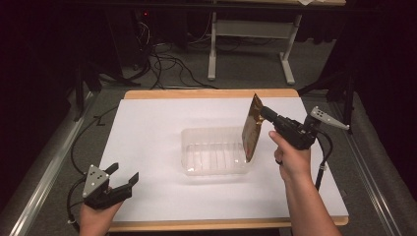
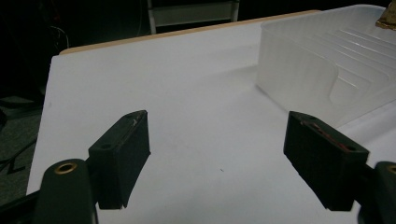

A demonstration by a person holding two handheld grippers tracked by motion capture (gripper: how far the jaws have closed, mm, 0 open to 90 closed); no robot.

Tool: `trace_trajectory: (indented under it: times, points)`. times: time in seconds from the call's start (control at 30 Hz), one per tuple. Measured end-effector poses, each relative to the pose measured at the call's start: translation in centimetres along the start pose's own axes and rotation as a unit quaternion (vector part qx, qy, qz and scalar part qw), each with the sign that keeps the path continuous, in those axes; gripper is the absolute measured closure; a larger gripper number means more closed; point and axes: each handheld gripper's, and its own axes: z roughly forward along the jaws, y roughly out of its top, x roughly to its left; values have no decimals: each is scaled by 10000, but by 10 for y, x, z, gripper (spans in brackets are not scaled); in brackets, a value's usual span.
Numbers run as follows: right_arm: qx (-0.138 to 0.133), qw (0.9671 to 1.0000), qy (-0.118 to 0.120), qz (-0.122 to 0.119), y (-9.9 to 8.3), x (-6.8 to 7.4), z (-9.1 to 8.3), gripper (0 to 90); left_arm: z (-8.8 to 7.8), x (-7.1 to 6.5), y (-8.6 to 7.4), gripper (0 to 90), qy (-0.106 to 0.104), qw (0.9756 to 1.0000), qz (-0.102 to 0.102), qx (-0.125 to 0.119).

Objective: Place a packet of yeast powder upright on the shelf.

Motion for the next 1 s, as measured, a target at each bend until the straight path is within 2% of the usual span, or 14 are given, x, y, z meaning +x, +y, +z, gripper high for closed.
trace_trajectory:
  times: [0.43,0.9,1.0]
  points:
    - [212,9995,-240,63,-13,-12,5,900,1,0,0,231,-14,10000,6,14]
    - [445,9982,-392,-131,-23,-10,12,900,1,-2,1,230,-61,10000,59,46]
    - [481,9979,-424,-59,-28,-11,13,900,1,-2,1,230,-65,9999,89,56]
